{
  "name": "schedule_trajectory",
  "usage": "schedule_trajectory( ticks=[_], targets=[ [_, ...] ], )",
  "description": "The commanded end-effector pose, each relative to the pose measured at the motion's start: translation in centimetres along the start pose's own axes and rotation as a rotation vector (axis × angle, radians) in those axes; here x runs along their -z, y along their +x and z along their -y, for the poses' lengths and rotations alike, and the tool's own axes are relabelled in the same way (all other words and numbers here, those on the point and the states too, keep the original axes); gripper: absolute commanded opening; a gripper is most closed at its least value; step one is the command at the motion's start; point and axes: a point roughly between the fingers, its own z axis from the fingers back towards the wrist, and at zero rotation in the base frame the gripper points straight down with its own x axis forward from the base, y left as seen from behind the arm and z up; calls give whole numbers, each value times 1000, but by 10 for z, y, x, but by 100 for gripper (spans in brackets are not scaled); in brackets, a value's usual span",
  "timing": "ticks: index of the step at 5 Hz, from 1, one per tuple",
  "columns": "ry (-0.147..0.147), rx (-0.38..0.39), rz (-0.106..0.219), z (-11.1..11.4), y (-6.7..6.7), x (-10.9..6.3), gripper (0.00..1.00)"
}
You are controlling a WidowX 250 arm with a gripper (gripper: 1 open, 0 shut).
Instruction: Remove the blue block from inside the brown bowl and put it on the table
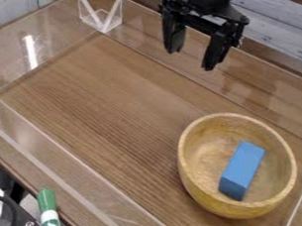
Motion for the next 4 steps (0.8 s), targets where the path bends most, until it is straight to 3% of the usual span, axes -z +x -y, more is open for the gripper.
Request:
schedule_trajectory(
  ticks=[1,4],
  targets=[
    [-4,0,-20,4,-2,8,100],
    [-22,38,10,61,-26,7,100]
  ],
)
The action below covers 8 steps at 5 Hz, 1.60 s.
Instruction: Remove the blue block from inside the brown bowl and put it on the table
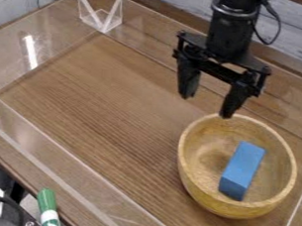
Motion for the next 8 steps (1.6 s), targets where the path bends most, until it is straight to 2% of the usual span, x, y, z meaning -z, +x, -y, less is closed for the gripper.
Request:
schedule_trajectory(
  ticks=[1,4,5,8],
  targets=[
    [-15,13,63,11,-2,-15,100],
    [-22,46,100,50,-14,-10,100],
    [-29,53,110,61,-15,-6,100],
    [-35,48,103,66,-13,10,100]
  ],
)
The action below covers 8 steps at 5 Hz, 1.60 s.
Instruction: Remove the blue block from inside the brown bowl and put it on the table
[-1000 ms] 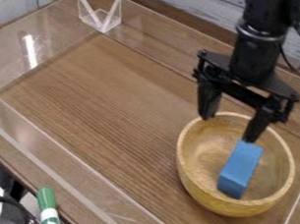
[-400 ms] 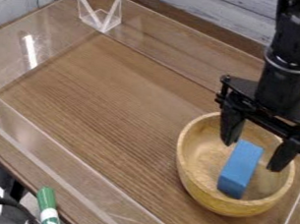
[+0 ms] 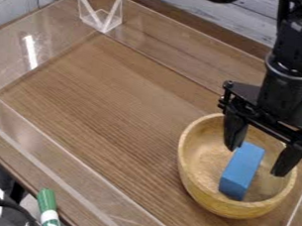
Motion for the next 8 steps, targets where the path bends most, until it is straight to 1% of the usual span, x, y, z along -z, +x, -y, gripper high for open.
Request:
schedule_trajectory(
  ticks=[1,4,8],
  targets=[
    [-13,8,33,4,4,-4,100],
    [-10,1,52,5,5,0,100],
    [-6,-6,63,4,6,3,100]
  ],
)
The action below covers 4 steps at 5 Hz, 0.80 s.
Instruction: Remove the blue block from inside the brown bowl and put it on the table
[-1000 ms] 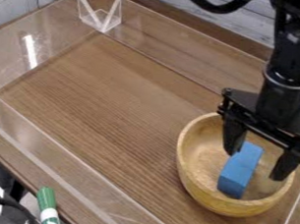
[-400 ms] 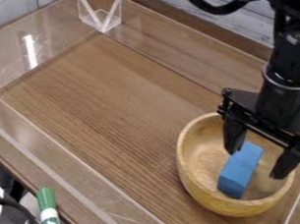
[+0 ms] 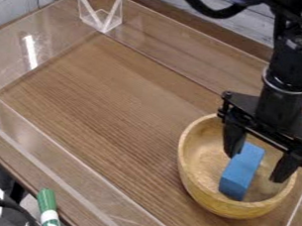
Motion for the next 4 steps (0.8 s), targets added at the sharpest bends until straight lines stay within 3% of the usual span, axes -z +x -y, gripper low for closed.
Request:
schedule_trajectory(
  ticks=[1,4],
  targets=[
    [-13,7,35,4,4,-2,100],
    [-18,-8,39,2,3,21,100]
  ],
)
